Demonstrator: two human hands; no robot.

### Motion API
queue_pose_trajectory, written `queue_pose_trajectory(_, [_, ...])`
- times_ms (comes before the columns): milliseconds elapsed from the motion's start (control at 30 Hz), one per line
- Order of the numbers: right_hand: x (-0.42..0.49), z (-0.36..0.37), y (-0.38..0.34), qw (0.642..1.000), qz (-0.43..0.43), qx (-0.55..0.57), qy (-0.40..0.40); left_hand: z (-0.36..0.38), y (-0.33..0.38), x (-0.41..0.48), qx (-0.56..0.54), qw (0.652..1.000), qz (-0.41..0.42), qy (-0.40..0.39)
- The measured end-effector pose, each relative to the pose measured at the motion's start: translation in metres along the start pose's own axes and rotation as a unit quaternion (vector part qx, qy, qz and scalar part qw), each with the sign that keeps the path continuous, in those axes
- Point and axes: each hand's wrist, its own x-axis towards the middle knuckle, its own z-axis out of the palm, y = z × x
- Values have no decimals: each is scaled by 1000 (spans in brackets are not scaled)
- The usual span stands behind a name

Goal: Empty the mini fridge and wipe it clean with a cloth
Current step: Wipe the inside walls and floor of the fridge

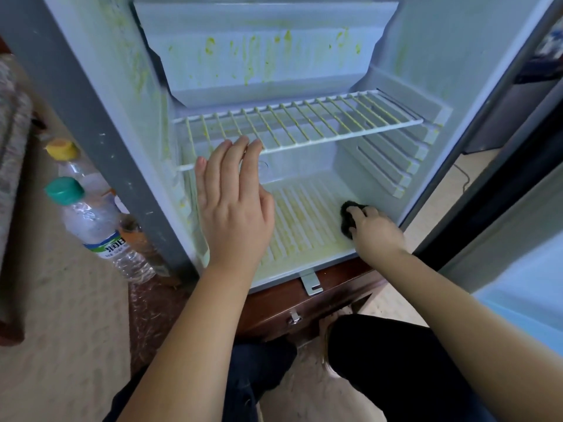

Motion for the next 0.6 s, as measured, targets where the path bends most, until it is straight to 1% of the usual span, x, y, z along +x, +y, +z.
queue_pose_trajectory(100, [29,-4,-5,999,-10,24,-19,1,0,1,3,1000,2,5])
queue_pose_trajectory(233, [76,-9,-25,999,-9,16,-40,6,0,-1,20,1000,8,13])
queue_pose_trajectory(400, [121,-9,-51,998,2,63,-26,11,1,-2,35,999,-1,28])
queue_pose_trajectory(600, [121,-2,-39,999,-29,31,-6,14,3,-2,39,999,-7,37])
